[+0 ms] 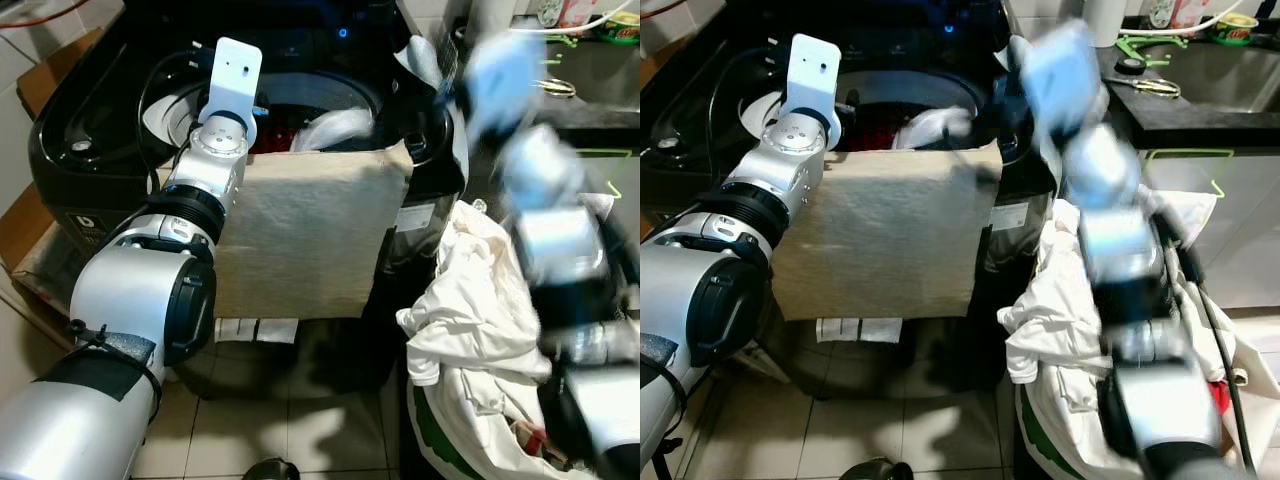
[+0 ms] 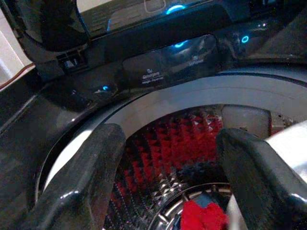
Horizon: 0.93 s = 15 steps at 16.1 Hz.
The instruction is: Clothes washing
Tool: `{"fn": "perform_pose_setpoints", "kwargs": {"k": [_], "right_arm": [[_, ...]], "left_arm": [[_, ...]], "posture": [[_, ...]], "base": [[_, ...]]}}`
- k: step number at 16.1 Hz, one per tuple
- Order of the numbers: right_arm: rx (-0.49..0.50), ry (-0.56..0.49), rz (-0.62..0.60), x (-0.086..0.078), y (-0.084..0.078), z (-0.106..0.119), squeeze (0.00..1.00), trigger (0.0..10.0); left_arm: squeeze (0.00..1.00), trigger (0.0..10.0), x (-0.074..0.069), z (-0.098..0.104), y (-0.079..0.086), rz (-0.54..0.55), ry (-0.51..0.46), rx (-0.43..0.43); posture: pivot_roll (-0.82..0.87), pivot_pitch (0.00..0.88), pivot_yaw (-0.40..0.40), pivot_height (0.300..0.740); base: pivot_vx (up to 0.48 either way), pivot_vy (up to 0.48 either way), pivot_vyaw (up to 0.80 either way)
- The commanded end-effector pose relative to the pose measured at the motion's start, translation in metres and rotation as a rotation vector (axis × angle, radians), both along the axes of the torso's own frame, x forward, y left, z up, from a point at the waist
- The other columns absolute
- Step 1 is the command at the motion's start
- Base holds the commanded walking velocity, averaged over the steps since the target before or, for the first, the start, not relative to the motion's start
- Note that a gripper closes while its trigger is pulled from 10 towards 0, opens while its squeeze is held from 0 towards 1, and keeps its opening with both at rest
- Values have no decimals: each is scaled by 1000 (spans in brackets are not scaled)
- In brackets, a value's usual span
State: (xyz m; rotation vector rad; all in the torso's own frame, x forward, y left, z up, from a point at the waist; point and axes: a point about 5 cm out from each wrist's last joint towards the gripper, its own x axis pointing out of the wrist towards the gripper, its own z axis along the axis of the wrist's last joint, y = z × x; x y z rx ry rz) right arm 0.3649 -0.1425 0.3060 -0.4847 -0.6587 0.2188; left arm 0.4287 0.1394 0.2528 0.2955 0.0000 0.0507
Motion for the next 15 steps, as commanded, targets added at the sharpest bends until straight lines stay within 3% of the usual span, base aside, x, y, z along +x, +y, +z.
{"fn": "perform_pose_setpoints", "kwargs": {"k": [1,3,5,6,9,12,13,15], "right_arm": [[23,108,13,7,2,-20,0,10000],[125,192,85,2,12,-38,0,10000],[211,245,148,-18,29,-71,0,10000],[211,245,148,-18,29,-71,0,10000],[218,169,184,-54,40,-91,0,10000],[204,124,176,-70,36,-96,0,10000],[192,107,176,-74,36,-97,0,10000],[166,107,177,-89,31,-108,0,10000]], "left_arm": [[0,10000,-1,-3,2,6,0,6],[0,10000,-2,-15,6,3,17,14],[0,10000,-7,-28,17,3,-16,-22],[0,10000,-7,-28,17,3,-16,-22],[0,10000,-15,-8,29,-37,-264,-134],[0,10000,-30,4,41,-61,-402,-216],[0,10000,-35,2,42,-67,-414,-218],[0,10000,-58,-15,47,-79,-450,-194]], "posture": [[-34,0,24,740],[-27,0,20,740],[-23,0,25,740],[-23,0,25,740],[-24,0,28,740],[-18,0,29,740],[-17,0,31,740],[-7,0,31,740]], "base": [[0,0,0],[0,0,0],[0,0,0],[0,0,0],[0,0,0],[0,0,0],[0,0,0],[0,0,0]]}}
